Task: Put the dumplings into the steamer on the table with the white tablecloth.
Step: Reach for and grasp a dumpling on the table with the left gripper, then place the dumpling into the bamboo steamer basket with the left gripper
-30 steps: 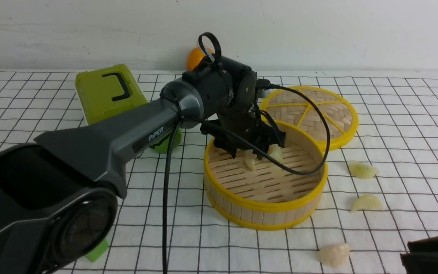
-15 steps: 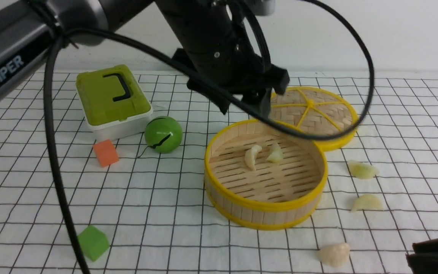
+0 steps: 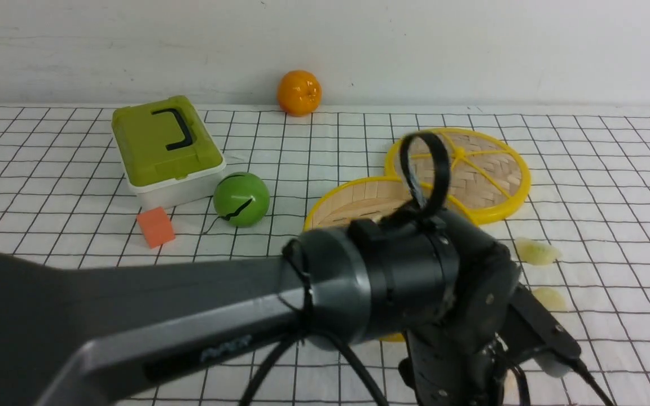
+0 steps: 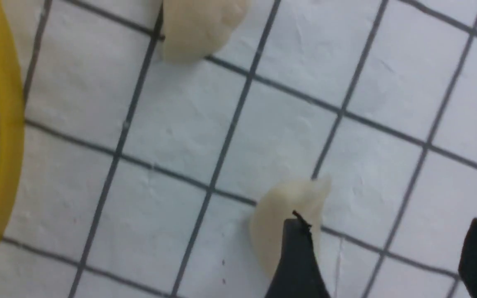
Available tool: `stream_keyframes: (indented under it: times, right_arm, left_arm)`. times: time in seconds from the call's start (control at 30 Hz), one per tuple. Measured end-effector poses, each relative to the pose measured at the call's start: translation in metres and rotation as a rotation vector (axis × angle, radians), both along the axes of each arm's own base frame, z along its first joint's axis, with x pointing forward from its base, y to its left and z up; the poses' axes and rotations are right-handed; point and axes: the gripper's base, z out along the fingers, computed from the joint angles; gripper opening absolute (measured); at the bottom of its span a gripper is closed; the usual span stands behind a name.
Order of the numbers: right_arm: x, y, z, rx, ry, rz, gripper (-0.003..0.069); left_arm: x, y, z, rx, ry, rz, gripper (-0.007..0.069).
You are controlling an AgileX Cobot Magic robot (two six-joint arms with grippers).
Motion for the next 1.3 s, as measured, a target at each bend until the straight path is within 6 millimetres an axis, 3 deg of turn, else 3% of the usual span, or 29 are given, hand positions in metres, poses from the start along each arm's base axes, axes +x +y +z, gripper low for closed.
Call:
stream_keyframes:
  times: [0.2, 0.33, 0.43, 0.53, 0.67, 0.77, 0.87, 0.93, 1.03, 1.17, 1.3]
  right_arm:
    - [0.000, -0.001, -0.002, -0.008, 0.014, -0.003, 0.0118]
    - [0.000, -0.001, -0.002, -0.008, 0.014, -0.003, 0.0122]
    - [0.000, -0.001, -0.002, -0.008, 0.013, -0.003, 0.0125]
    - [0.000, -0.001, -0.002, -0.007, 0.012, -0.003, 0.0128]
    - [0.000, -0.001, -0.002, -0.007, 0.010, -0.004, 0.0130]
    - [0.000, -0.001, -0.002, -0.006, 0.009, -0.004, 0.0134]
    - [0.000, -0.001, -0.002, -0.006, 0.008, -0.004, 0.0136]
    - [0.000, 0.000, -0.002, -0.005, 0.005, -0.005, 0.0139]
    - [0.002, 0.000, 0.000, 0.002, -0.015, -0.010, 0.0139]
    - [0.004, 0.000, 0.002, 0.014, -0.048, -0.017, 0.0144]
    - [0.007, 0.001, 0.002, 0.022, -0.045, -0.026, 0.0146]
  left_arm:
    - [0.008, -0.004, -0.035, 0.063, 0.008, 0.029, 0.0453]
    - [0.011, -0.003, -0.035, 0.065, -0.007, 0.102, 0.0294]
    - [0.015, -0.004, -0.029, 0.073, -0.020, 0.165, 0.0300]
    - [0.024, -0.005, -0.006, 0.062, -0.060, 0.228, 0.0300]
    - [0.049, 0.000, 0.051, -0.066, -0.116, 0.370, 0.0300]
    - [0.080, 0.018, 0.087, -0.172, -0.147, 0.504, 0.0300]
    - [0.130, 0.059, 0.113, -0.283, -0.181, 0.717, 0.0300]
    - [0.154, 0.080, 0.109, -0.306, -0.177, 0.812, 0.0300]
    - [0.179, 0.098, 0.087, -0.291, -0.154, 0.891, 0.0300]
    - [0.198, 0.098, 0.042, -0.242, -0.115, 0.922, 0.0300]
    - [0.206, 0.093, 0.017, -0.235, -0.107, 0.919, 0.0304]
